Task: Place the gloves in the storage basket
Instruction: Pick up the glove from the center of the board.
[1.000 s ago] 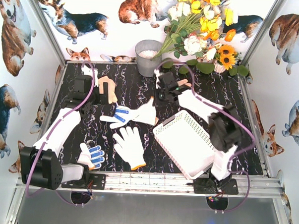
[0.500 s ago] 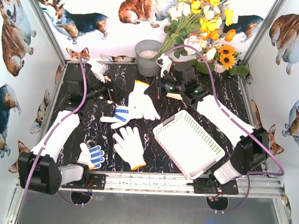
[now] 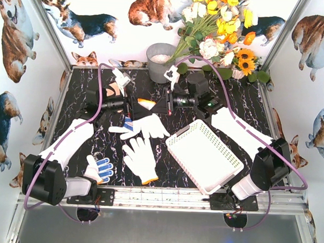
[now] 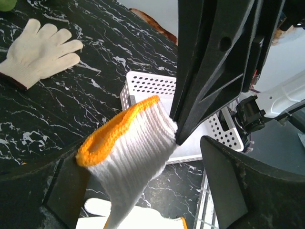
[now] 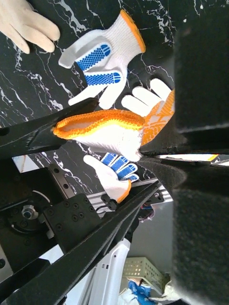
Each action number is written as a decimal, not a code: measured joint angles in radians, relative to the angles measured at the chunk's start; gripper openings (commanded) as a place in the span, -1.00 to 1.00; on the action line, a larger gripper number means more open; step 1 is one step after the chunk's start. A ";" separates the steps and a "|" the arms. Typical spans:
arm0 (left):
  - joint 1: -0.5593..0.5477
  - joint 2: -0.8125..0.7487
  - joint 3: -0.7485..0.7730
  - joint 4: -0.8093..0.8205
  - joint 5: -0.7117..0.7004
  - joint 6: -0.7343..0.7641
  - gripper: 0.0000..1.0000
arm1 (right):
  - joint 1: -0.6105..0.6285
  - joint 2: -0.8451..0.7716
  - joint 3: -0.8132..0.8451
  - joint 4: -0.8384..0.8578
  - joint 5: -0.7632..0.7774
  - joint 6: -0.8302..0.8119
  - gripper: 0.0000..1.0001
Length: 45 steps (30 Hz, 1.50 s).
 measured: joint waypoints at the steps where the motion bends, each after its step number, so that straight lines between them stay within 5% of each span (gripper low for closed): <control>1: 0.000 -0.001 -0.002 0.004 0.006 -0.005 0.47 | 0.001 -0.001 -0.006 0.005 -0.002 0.000 -1.00; 17: 0.000 -0.004 -0.003 -0.026 0.077 0.001 -1.00 | 0.001 -0.136 -0.153 0.039 0.101 -0.003 -1.00; 22: 0.000 -0.004 -0.003 -0.026 0.078 0.003 -1.00 | -0.003 -0.134 -0.153 0.049 0.094 0.003 0.05; 27: -0.003 -0.004 -0.003 -0.027 0.084 0.003 -1.00 | -0.005 -0.115 -0.151 0.063 0.064 0.016 0.55; 37: -0.035 -0.002 -0.002 -0.060 0.104 0.016 -1.00 | -0.008 -0.048 -0.111 0.064 -0.043 0.027 0.71; 45: -0.044 -0.001 0.007 -0.109 0.111 0.045 -1.00 | -0.008 -0.038 -0.100 0.064 -0.094 0.030 0.26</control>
